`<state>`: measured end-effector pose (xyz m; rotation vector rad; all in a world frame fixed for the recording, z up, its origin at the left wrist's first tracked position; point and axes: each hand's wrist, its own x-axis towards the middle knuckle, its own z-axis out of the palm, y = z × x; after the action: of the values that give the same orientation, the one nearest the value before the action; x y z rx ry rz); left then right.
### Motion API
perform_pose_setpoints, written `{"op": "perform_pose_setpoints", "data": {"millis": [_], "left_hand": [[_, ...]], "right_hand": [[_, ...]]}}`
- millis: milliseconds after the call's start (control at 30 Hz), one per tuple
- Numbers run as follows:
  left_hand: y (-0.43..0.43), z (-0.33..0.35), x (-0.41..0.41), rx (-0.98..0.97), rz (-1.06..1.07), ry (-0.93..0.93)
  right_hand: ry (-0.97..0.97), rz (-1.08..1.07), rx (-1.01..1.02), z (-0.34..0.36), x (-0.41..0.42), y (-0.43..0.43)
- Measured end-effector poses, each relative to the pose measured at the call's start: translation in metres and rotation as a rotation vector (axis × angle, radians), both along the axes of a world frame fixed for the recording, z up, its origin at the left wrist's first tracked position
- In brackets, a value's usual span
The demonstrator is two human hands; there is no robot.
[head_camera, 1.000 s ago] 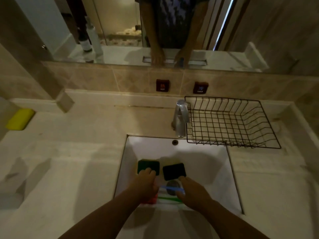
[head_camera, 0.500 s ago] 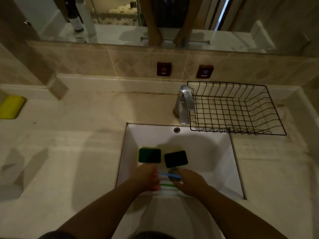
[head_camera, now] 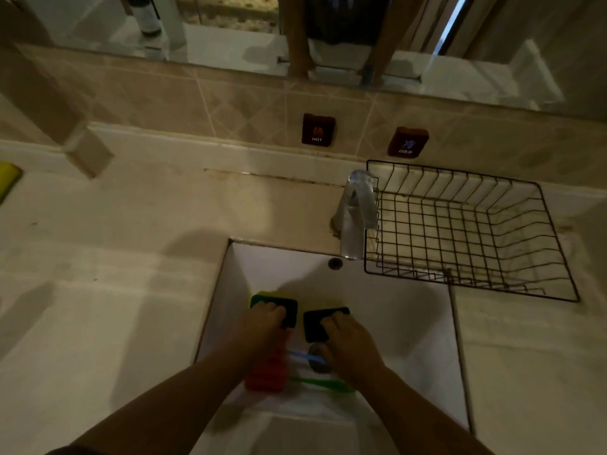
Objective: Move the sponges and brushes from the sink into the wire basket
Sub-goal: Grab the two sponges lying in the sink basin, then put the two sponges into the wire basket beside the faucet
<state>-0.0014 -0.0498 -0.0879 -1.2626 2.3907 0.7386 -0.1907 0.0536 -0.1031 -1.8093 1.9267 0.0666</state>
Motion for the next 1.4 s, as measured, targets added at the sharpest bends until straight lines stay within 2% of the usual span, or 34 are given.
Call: {"op": "perform_pose_setpoints", "data": {"millis": [67,167,333,667,767,933,1033,1267,1400], "left_hand": [[-0.007,-0.013,0.002,-0.104,-0.021,0.066],[-0.011,-0.027,0.001,-0.151,-0.021,0.097],[-0.009,-0.041,-0.003,-0.107,0.002,-0.011],[-0.006,-0.052,-0.015,-0.038,0.029,-0.097],[-0.002,-0.059,-0.016,-0.037,0.059,-0.092],[-0.007,-0.063,-0.012,-0.047,0.080,-0.041],[-0.009,-0.056,-0.009,-0.017,0.086,0.010],[-0.015,-0.002,-0.003,-0.070,0.115,0.251],[-0.016,0.040,-0.006,-0.144,0.077,0.277]], "right_hand": [[0.011,0.030,-0.043,-0.013,-0.002,-0.005],[0.068,0.077,-0.087,-0.029,-0.006,-0.009],[0.067,0.027,-0.009,-0.043,-0.008,-0.012],[0.095,0.010,-0.170,-0.057,0.003,-0.011],[0.093,-0.006,-0.180,-0.057,0.003,-0.011],[0.095,-0.011,-0.081,-0.054,0.003,-0.017],[0.102,-0.004,-0.061,-0.044,0.004,-0.016],[-0.019,-0.213,-0.141,0.024,-0.017,-0.007],[-0.008,-0.295,-0.189,0.071,-0.023,0.008]]}}
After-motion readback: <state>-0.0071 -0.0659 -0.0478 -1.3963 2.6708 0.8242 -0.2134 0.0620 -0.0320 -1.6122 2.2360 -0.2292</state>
